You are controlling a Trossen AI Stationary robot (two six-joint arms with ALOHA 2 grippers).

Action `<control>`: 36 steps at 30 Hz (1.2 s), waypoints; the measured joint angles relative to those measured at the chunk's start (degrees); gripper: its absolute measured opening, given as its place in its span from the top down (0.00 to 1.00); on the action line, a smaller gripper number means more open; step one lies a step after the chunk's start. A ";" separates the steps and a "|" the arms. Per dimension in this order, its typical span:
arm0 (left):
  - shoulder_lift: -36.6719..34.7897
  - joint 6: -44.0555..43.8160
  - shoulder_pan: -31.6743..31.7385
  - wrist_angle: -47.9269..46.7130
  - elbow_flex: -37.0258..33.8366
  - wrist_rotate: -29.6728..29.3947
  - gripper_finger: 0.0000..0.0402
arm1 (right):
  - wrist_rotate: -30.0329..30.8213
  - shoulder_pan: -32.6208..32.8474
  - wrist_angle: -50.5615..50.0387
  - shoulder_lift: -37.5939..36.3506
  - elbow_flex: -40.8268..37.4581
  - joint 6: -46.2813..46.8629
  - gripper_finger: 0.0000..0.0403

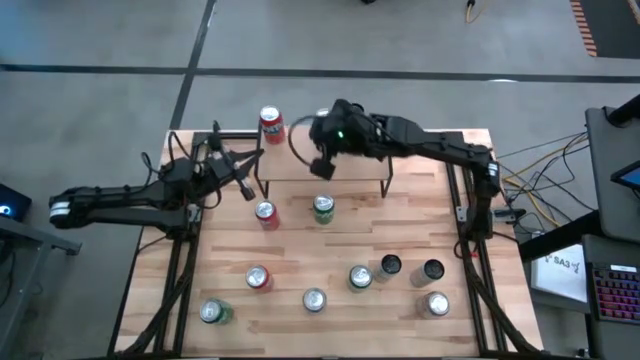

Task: Place canned beverage on shelf
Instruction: Put the top orange soda can on the shelf aligned with the other orange soda can

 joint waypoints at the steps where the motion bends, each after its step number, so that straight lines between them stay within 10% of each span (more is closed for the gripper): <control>1: 0.40 -1.30 -0.02 -0.18 0.39 0.20 1.00 | 0.01 0.97 1.13 -1.28 -2.11 -0.49 0.98; 14: 5.72 -19.20 -6.97 -4.47 4.12 3.21 1.00 | -0.09 6.24 20.17 -25.78 -39.72 -1.32 0.98; 25: 11.19 -30.00 -14.14 -6.49 7.76 3.17 1.00 | -0.43 8.93 29.08 -36.29 -55.28 -0.89 0.98; 36: 17.12 -46.53 -15.76 -42.54 21.85 3.19 1.00 | -0.42 9.68 30.52 -38.53 -60.35 -1.54 0.98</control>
